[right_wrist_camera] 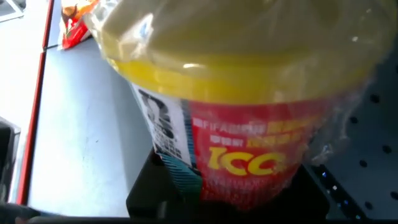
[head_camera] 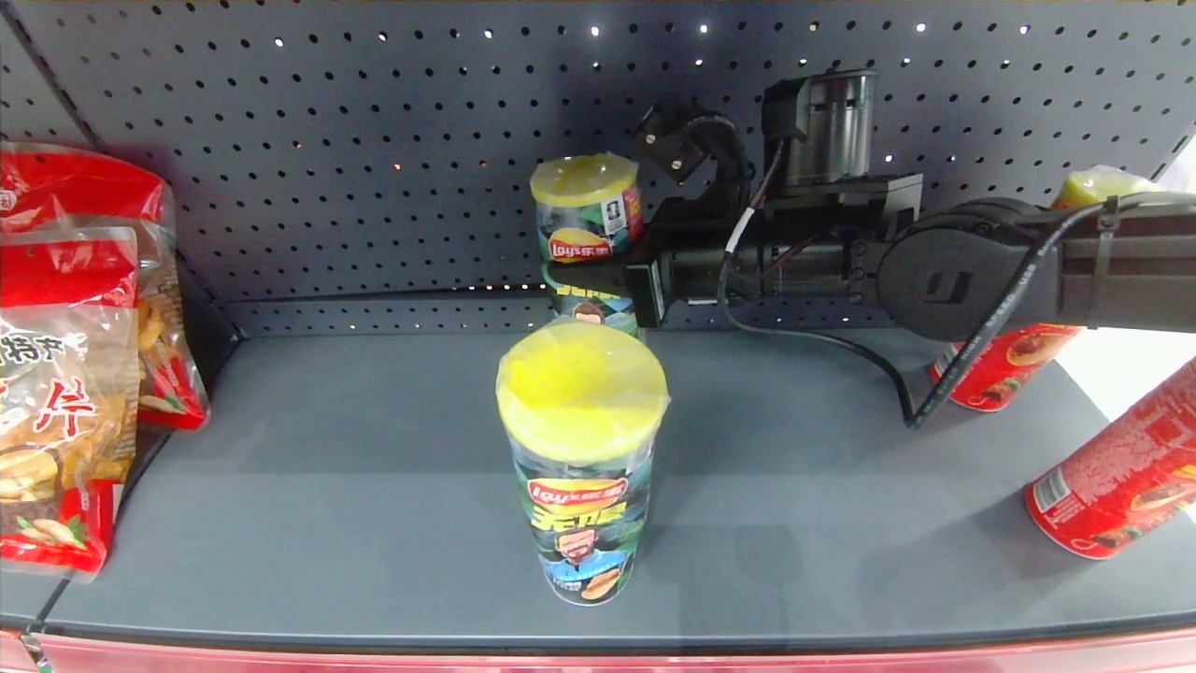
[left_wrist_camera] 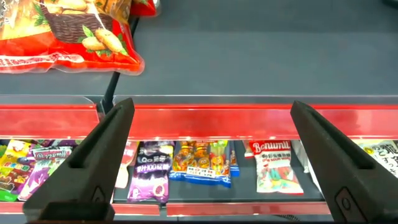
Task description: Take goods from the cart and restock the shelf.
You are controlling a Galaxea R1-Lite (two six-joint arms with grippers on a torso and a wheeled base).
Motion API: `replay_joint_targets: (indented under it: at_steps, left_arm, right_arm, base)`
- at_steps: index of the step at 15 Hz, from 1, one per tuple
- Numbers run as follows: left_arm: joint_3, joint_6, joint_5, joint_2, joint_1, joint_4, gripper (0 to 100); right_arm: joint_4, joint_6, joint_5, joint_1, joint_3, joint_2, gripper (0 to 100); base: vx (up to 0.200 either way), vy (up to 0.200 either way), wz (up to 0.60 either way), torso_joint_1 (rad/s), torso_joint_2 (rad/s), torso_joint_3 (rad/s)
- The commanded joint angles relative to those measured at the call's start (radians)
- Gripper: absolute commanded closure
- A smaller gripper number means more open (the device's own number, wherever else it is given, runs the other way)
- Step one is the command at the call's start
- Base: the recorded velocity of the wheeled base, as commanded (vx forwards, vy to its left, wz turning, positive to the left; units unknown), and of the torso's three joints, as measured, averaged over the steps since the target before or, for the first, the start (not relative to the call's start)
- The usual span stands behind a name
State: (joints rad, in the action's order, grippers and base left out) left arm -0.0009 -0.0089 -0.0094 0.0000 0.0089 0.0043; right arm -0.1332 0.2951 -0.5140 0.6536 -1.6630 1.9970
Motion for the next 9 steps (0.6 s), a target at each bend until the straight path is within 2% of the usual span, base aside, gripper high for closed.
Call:
replay_joint_targets:
  at_steps: [1,9]
  left_arm:
    - [-0.001,0.0,0.0,0.002,0.0,0.0,0]
    - [-0.001,0.0,0.0,0.002,0.0,0.0,0]
  right_arm:
    - [-0.002,0.001,-0.001,-0.002,0.0,0.003,100]
    - [-0.002,0.001,-0.006,-0.025,0.054,-0.004,100]
  base:
    - [0.0,0.0,0.0,0.0,0.0,0.0]
    - [0.0,0.0,0.0,0.0,0.0,0.0]
